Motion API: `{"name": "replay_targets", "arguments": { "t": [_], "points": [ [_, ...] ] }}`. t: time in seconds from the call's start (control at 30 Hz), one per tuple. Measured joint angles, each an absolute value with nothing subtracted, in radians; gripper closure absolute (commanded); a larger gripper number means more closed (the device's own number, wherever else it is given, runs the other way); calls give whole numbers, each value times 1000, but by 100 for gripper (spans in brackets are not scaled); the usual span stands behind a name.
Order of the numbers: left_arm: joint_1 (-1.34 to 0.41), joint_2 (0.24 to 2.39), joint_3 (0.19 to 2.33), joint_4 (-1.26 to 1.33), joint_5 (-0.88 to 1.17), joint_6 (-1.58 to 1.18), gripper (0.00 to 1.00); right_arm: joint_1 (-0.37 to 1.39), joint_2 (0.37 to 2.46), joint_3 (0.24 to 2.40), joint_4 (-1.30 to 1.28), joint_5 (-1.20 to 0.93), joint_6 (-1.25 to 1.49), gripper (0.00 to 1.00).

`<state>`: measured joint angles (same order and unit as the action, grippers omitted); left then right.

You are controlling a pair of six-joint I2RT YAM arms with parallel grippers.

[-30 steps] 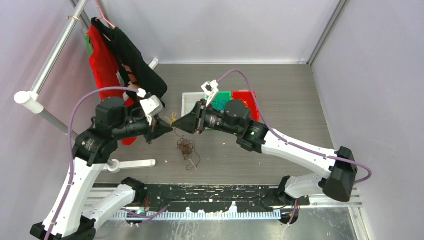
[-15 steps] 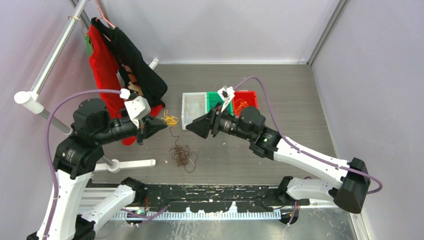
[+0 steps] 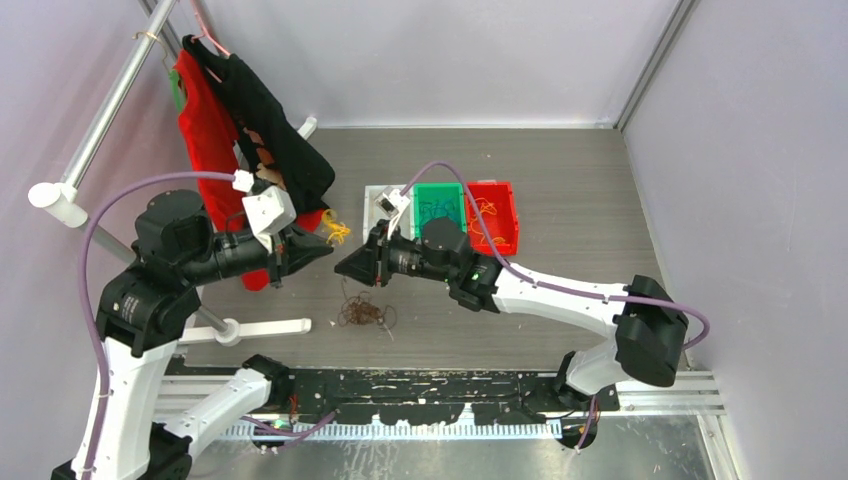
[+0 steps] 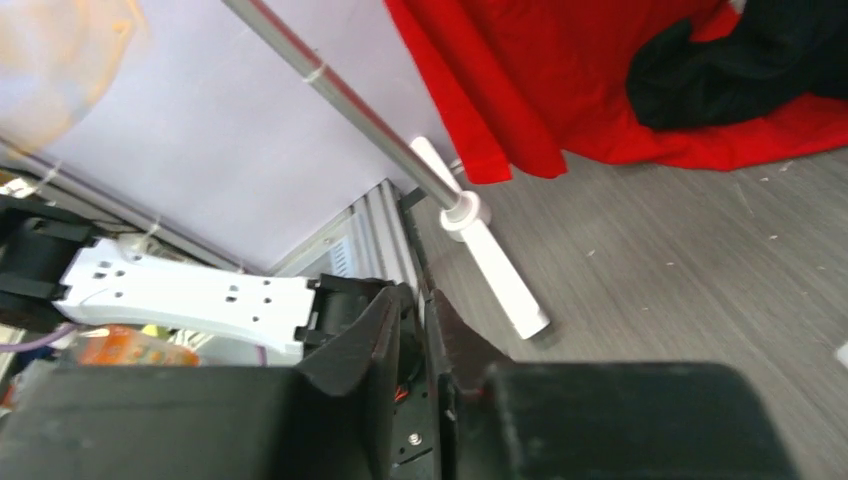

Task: Untangle the cables
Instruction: Untie the cable.

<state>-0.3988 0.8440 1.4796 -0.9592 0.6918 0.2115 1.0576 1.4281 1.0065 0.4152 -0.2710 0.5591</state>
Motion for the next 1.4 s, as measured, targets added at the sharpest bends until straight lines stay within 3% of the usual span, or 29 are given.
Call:
{"name": "replay_targets", "arguments": {
  "t": [0.07,0.17,0.23,0.3,0.37,0.43,0.8,1.4],
  "points": [
    [-399,851,1495,-965,693,212,100,1058,1439,1002,422,-245,555,98],
    [-399,864,1536,-973,693,215,100,1057,1439,958,440,-192,545,98],
    [-399,869,1567,-979,693,217,100,1057,1438,913,440,-160,538,82],
    [-399,870,1591,-979,693,218,100,1057,1433,856,421,-136,528,51],
    [-399,869,1605,-979,695,219,100,1057,1421,815,382,-117,523,40],
    [-399,867,1605,-984,702,220,100,1057,1385,794,327,-93,501,36],
    [-399,862,1549,-1047,756,212,100,1057,1103,984,345,-40,421,38],
    [-399,869,1539,-1101,797,190,100,1057,1190,1159,165,-298,340,57]
  ]
}}
